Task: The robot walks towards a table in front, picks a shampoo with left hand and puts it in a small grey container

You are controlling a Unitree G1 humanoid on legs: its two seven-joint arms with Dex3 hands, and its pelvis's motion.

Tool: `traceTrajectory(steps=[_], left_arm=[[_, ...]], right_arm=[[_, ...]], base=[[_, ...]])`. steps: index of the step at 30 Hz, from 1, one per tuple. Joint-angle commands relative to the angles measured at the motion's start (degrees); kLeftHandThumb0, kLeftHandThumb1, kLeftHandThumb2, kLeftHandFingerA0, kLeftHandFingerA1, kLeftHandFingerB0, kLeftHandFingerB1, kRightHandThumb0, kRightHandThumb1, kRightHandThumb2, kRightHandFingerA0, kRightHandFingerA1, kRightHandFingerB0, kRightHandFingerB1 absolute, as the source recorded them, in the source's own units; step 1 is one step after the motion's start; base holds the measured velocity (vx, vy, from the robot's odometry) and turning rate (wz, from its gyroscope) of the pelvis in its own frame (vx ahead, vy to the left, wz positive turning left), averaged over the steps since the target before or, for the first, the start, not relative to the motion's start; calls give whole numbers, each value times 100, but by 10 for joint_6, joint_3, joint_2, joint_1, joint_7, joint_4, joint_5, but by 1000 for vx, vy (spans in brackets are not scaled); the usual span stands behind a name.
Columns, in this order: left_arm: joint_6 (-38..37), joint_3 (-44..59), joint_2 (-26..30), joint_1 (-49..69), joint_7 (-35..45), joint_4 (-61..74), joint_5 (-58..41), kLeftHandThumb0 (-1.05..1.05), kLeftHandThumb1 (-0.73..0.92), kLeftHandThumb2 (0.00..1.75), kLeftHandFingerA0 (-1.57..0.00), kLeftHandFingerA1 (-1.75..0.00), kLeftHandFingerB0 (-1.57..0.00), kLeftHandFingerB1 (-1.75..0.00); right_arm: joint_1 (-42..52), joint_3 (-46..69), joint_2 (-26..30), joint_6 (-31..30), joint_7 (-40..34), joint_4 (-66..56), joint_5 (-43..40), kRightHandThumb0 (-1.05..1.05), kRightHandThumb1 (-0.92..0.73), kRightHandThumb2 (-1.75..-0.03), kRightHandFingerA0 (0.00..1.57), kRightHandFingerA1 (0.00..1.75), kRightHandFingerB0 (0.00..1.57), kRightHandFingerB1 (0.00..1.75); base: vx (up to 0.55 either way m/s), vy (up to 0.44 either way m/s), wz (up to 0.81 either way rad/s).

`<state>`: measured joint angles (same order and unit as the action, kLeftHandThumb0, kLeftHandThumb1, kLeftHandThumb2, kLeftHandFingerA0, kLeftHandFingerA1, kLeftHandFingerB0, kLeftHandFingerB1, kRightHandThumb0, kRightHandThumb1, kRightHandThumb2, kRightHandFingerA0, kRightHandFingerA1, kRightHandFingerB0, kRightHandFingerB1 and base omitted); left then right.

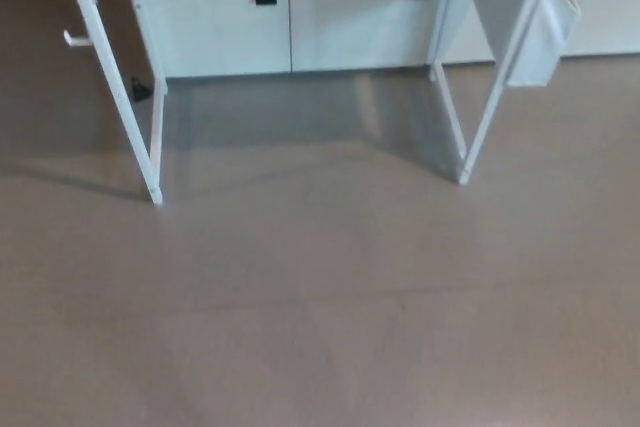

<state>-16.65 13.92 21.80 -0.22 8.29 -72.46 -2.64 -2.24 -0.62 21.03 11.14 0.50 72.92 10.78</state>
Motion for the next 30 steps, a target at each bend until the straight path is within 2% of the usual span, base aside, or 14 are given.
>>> traceTrajectory(steps=[1,6,8,9,13,14,17,18,25,26,29,30], left_arm=[[15,-12,5,16,-1,0,11,-18,65,59,-56,-46,-43,-38],[15,-20,6,17,6,1,10,-20,65,59,-57,-48,-42,-39],[12,-28,7,18,3,1,17,-22,64,59,-58,-48,-42,-39],[8,-33,9,18,-3,-1,21,-25,61,58,-65,-47,-45,-38],[3,-44,13,21,-10,-3,27,-26,61,58,-65,-46,-44,-37],[-1,-42,13,25,-10,-5,25,-34,51,70,-59,-53,-40,-45],[-1,-41,13,26,-10,-6,24,-33,51,70,-59,-53,-41,-45],[-2,-40,16,27,-4,-5,23,-26,60,58,-64,-46,-44,-38],[1,-50,21,17,-8,-6,32,-26,61,58,-62,-44,-48,-38],[0,-50,20,17,-11,-7,31,-34,51,72,-64,-55,-45,-48],[1,-49,20,13,-12,-9,31,-34,51,71,-63,-54,-47,-48],[-1,-50,21,13,-9,-7,32,-25,61,58,-67,-45,-51,-40]], right_arm=[[21,3,3,3,-2,5,-3,-26,-67,-60,71,51,49,40],[32,6,2,9,-3,8,-5,-26,-68,-60,75,53,49,40],[29,6,2,6,-4,12,-3,-26,-67,-59,74,53,50,40],[29,6,2,8,-2,12,-3,-26,-69,-60,73,52,50,40],[33,5,4,14,4,8,-2,-26,-68,-60,72,53,50,41],[34,1,3,11,6,8,2,-27,-69,-60,75,53,49,40],[36,0,3,9,9,6,1,-25,-69,-60,75,54,49,40],[36,-3,2,8,12,4,2,-25,-69,-60,75,53,49,40],[25,1,-2,1,30,12,-7,-26,-73,-61,67,49,51,41],[27,-1,-2,3,29,10,-5,-25,-73,-61,69,49,52,41],[24,-2,-3,4,27,16,-1,-25,-71,-61,69,50,51,41],[21,-3,-4,2,28,18,0,-26,-71,-60,70,50,51,41]], base=[[466,-83,18],[498,-122,51],[429,-136,5],[357,-78,-2],[384,48,-13],[403,144,-31],[443,195,-39],[543,364,50],[316,156,-18],[197,72,5],[209,-3,10],[195,-61,10]])
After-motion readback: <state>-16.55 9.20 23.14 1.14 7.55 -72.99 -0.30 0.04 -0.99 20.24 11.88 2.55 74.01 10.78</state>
